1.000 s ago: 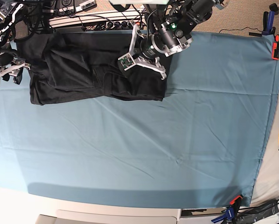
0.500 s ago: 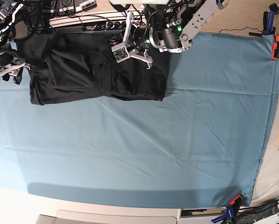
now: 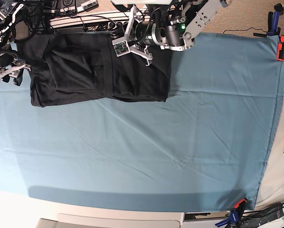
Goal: Fold the T-shirt properly
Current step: 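Hold the folded bundle with the left gripper while the right gripper approaches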
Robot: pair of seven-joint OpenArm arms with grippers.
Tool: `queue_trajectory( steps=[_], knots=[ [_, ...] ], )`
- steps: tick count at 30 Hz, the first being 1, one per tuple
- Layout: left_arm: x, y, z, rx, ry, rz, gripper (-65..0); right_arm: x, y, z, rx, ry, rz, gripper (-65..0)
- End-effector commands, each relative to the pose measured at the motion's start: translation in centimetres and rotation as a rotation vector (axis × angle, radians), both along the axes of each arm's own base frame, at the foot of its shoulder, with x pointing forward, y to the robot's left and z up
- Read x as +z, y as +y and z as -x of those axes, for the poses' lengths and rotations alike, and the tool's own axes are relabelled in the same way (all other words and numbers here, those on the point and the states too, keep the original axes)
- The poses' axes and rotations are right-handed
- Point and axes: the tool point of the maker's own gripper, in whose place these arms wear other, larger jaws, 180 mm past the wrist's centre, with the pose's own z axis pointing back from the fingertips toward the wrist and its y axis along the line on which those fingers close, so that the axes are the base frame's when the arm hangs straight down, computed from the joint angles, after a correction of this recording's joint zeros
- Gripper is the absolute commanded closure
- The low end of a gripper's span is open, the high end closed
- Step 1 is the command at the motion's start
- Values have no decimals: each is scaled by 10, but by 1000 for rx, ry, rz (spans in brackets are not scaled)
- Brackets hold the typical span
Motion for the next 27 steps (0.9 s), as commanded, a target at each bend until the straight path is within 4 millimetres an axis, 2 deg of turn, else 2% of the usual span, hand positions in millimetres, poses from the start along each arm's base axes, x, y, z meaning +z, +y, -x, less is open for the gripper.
queue_trajectory(
  steps=[1,3,11,15,17,19,21,23,27],
  knots=[
    [13,-6,-3,1,-25,49,-218,16,-5,-7,9,-48,30,-289],
    [11,-4,-8,15,-51,33,-284,16,-5,-7,9,-48,30,-289],
    [1,9,-33,95,-143,-69,-288,16,-5,-7,7,-44,33,-289],
    [-4,15,-37,122,-146,-109,-288,6,-29,4,-80,25,71,-298],
    [-5,16,-37,122,-148,-118,-288,-5,-49,6,-130,53,48,-360],
    [-5,16,-37,122,-149,-117,-288,-17,-70,5,-199,53,-26,-394],
    [-5,16,-37,122,-148,-117,-288,-28,-80,-2,-243,22,-171,-395],
    [-5,16,-37,122,-148,-117,-288,-36,-77,-11,-238,-2,-325,-395],
    [-6,17,-37,124,-150,-123,-288,-42,-53,-28,-121,-29,-541,-395]
  ],
)
